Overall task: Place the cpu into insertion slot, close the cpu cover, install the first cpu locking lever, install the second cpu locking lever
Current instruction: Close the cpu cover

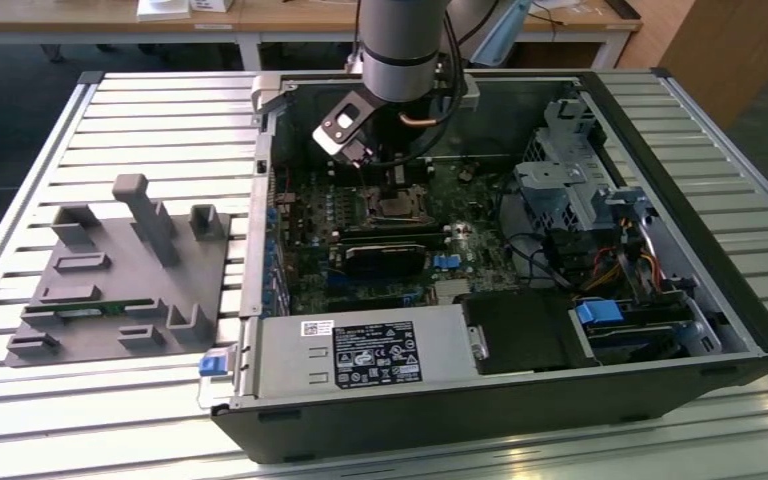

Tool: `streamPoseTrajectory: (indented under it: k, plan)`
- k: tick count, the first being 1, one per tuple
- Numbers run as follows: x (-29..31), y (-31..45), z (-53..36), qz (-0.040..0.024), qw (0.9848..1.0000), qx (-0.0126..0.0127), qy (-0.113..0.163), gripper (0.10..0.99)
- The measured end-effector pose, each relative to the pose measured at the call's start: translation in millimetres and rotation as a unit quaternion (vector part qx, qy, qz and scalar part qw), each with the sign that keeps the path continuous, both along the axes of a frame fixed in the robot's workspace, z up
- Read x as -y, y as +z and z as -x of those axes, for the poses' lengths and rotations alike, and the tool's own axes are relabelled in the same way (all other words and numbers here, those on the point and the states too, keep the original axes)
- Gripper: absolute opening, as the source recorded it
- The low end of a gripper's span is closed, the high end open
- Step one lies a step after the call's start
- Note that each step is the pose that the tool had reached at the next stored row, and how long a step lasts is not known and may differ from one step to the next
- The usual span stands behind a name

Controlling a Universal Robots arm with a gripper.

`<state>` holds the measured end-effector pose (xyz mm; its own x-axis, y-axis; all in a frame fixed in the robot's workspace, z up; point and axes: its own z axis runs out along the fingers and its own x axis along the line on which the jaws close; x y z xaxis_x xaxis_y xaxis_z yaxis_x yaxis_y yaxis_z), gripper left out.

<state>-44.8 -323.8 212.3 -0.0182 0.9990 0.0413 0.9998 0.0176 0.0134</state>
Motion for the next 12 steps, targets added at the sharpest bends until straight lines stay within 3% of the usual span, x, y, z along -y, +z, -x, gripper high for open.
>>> streamPoseTrajectory:
  k: [12]
  plan:
    - [0.0,-3.5,2.3,0.0,1.0,0.0,0.0,0.102]
